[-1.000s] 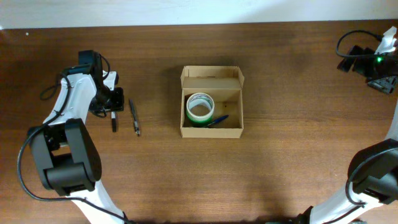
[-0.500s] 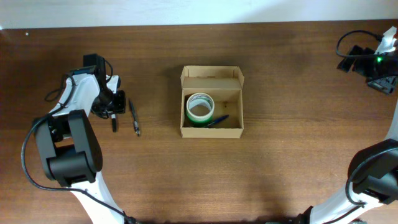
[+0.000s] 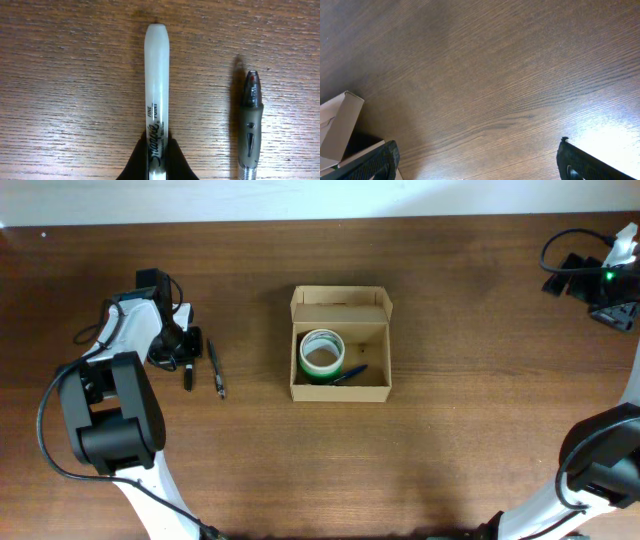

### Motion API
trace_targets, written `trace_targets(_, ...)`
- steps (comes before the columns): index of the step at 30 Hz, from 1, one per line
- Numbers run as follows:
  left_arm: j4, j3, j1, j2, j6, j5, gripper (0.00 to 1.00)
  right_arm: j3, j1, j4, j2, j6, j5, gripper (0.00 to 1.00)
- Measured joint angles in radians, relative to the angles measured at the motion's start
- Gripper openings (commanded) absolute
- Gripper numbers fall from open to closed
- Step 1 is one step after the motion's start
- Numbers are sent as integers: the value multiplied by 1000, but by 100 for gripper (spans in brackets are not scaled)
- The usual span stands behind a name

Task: Pack container
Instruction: 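Grasp the white-barrel black marker with the left gripper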

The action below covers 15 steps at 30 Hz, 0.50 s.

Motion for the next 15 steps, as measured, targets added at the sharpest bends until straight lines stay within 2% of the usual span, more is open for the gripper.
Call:
trace_targets(3,-27,7,0,1,-1,0,1,0,0,0,0,1,0,99)
trace_targets(8,-221,137,0,28,8,0,1,0,0,-1,0,1,0,99)
trace_targets(15,-474,706,-6,34,79,3,1,0,0,0,0,0,0,99)
